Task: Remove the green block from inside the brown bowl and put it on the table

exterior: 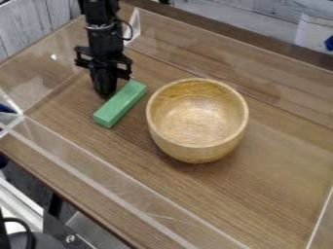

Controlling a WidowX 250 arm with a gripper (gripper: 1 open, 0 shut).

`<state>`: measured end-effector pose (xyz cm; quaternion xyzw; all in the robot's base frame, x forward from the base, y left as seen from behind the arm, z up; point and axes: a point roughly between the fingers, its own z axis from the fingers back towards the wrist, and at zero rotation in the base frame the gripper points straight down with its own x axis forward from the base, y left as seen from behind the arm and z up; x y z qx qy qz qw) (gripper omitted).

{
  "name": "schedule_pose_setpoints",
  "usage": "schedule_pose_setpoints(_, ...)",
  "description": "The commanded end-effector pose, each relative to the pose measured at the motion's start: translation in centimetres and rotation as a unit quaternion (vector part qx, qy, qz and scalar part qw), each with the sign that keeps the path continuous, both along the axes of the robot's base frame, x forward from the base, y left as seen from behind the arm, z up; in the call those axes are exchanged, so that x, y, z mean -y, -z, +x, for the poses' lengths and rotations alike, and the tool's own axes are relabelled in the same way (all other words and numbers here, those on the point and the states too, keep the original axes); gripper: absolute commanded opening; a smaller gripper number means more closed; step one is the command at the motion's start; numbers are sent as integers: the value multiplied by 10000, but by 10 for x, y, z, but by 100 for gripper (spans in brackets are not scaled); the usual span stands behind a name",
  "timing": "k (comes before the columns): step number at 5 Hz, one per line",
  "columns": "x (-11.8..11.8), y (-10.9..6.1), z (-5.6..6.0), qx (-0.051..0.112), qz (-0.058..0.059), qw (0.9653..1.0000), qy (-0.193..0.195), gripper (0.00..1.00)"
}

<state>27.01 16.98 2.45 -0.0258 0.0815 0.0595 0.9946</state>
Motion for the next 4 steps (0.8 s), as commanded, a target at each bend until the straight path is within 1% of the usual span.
schedule_pose_setpoints(1, -10, -14, 11, 255, 167, 9995, -34, 0)
schedule_pose_setpoints(4, -13, -12, 14, 251, 156, 9995, -80, 0)
